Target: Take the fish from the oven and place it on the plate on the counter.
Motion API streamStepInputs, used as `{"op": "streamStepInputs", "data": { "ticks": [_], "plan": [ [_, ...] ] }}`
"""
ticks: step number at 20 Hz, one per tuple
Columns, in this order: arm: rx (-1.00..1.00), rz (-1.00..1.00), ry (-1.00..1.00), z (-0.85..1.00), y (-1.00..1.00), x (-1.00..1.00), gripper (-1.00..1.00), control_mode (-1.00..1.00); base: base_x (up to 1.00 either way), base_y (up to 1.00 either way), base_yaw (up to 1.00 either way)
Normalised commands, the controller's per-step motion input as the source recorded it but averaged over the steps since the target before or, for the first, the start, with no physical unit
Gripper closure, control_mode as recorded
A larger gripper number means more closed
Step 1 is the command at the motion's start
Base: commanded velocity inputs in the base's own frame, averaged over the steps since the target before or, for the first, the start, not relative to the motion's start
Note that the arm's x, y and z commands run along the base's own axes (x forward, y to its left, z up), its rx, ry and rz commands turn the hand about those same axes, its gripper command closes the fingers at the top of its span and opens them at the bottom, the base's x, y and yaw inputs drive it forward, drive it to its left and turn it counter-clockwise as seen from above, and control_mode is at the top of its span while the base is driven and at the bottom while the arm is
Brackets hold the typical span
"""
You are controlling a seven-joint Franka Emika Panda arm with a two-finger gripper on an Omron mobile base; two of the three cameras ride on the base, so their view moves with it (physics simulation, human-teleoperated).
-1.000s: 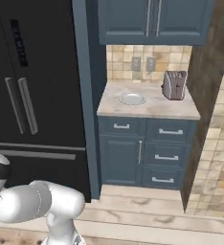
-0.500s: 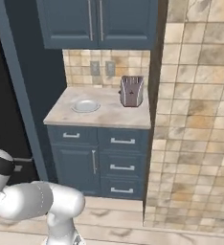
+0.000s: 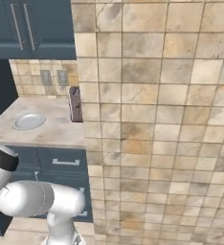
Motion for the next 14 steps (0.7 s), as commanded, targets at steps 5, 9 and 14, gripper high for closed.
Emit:
{"op": "streamStepInputs", "data": {
  "ticks": [5,9,14],
  "plan": [
    [0.00,0.00,0.00,0.00,0.00,0.00,1.00,1.00,0.86,-0.10,-0.10],
    [0.00,-0.04,0.00,0.00,0.18,0.07,1.00,-1.00,0.22,0.07,-0.06],
    [-0.07,-0.15,-0.09,0.00,0.47,0.43,1.00,-1.00,0.00,0.00,0.00]
  ]
}}
